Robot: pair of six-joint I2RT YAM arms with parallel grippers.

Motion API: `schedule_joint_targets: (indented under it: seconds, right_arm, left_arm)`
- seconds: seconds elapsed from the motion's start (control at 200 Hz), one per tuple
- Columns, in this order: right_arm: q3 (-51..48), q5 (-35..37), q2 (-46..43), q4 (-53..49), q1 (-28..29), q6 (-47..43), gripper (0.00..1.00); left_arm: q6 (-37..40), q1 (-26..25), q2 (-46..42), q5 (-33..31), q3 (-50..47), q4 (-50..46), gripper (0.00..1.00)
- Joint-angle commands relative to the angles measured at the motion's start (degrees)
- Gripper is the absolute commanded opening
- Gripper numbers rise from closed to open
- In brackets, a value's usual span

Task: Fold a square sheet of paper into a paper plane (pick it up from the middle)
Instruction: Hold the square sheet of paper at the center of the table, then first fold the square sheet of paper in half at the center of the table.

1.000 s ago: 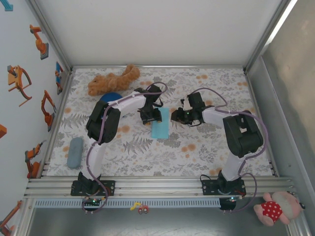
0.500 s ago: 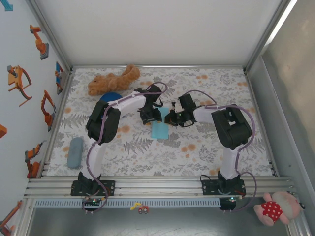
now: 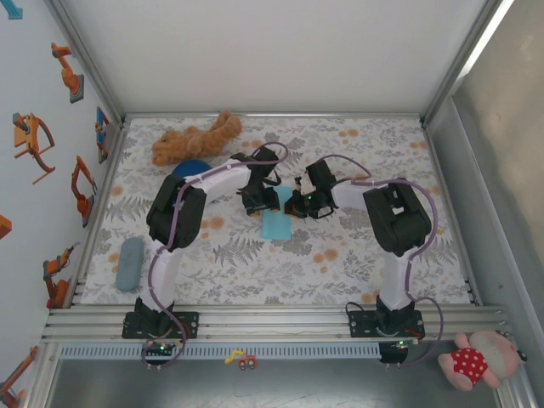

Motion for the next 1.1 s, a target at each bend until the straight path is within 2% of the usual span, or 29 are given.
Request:
schedule_joint_targets:
  seconds: [0.0, 0.185, 0.336, 0.421, 0.671, 0.921, 1.097]
  right_arm:
    - [-1.97, 11.04, 5.45, -11.76, 0.10, -3.15, 0.03]
    - [-2.52, 12.23, 6.47, -11.41, 0.09, -4.15, 0.03]
    - [-2.77, 11.60, 7.29, -10.29, 0.06, -4.42, 0.03]
    - [-2.90, 11.56, 7.69, -10.12, 0.03, -4.56, 0.02]
    - [-3.14, 11.65, 8.07, -9.94, 0.06, -4.42, 0.02]
    - [-3.04, 11.54, 8.49, -10.13, 0.09, -4.19, 0.01]
    - [-3.04, 11.72, 8.76, -10.55, -0.04, -4.23, 0.00]
  left_arm:
    - [1.62, 0.29, -2.67, -1.50, -2.59, 2.26, 0.54]
    - [1.62, 1.61, -14.01, -2.99, -6.49, 7.29, 0.54]
    - [1.97, 2.23, -17.30, 4.06, -10.76, 13.78, 0.49]
    - [1.80, 2.04, -16.06, 8.80, -11.13, 15.46, 0.44]
    - [0.99, 1.73, -10.23, 16.12, -10.02, 17.31, 0.24]
    - [1.17, 1.71, -4.74, 14.91, -7.34, 14.58, 0.13]
    - [2.04, 1.71, -2.58, 14.75, -7.00, 13.75, 0.11]
